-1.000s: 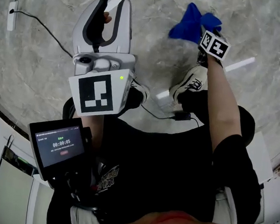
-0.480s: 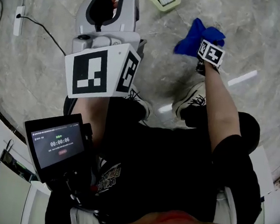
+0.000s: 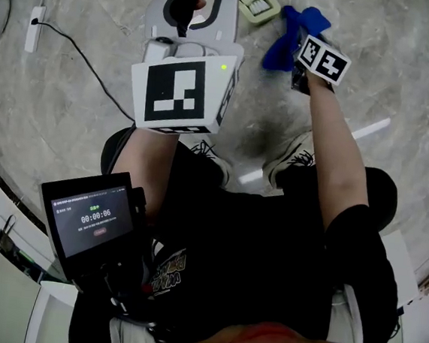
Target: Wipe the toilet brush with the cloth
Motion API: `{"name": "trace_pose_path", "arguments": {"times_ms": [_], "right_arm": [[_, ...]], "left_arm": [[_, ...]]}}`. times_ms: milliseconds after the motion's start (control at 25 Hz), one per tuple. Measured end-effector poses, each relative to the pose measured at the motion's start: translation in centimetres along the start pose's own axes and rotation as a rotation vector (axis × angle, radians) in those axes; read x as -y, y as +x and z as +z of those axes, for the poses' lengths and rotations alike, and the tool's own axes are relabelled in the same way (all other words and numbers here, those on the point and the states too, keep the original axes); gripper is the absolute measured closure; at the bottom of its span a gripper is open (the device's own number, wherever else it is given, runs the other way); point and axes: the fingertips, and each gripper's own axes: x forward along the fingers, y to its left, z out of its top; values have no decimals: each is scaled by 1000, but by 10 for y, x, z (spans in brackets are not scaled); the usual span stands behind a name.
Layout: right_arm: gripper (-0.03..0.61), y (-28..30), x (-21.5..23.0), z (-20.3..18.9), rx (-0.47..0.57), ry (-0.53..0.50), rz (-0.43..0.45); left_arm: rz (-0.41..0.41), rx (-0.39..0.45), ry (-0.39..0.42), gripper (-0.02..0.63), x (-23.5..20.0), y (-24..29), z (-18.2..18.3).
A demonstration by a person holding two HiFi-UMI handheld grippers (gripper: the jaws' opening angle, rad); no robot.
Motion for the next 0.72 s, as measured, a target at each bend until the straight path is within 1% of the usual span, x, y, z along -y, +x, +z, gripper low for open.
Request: {"name": "trace_pose_path", "arguments": {"times_ms": [40, 120, 160, 200, 280, 360, 480, 600, 720], "right_arm": [[471, -2, -8, 19, 50, 18, 22], [472, -4, -20, 51, 132, 40, 61], [472, -2, -23, 61, 151, 55, 82], [472, 3, -25, 64, 147, 77, 103], [472, 19, -22, 52, 85, 128, 132], [472, 34, -17, 30, 10, 165, 138], [472, 47, -19, 0, -66, 200, 163], [471, 46, -29, -13, -84, 212, 218], [471, 36, -38, -3, -49, 241, 261]], "left_arm": [[1, -4, -7, 497, 0, 1, -1], [-3, -15, -53, 497, -2, 2, -4], [-6, -22, -80, 497, -4, 2, -6], [-3, -29, -99, 497, -7, 2, -8], [10, -46, -111, 497, -13, 2, -13], [18, -63, -111, 497, -16, 2, -19], [15, -73, -89, 497, -16, -1, -23], [3, -72, -66, 497, -11, -2, -24], [-9, -59, -68, 497, -8, -1, -19]]}}
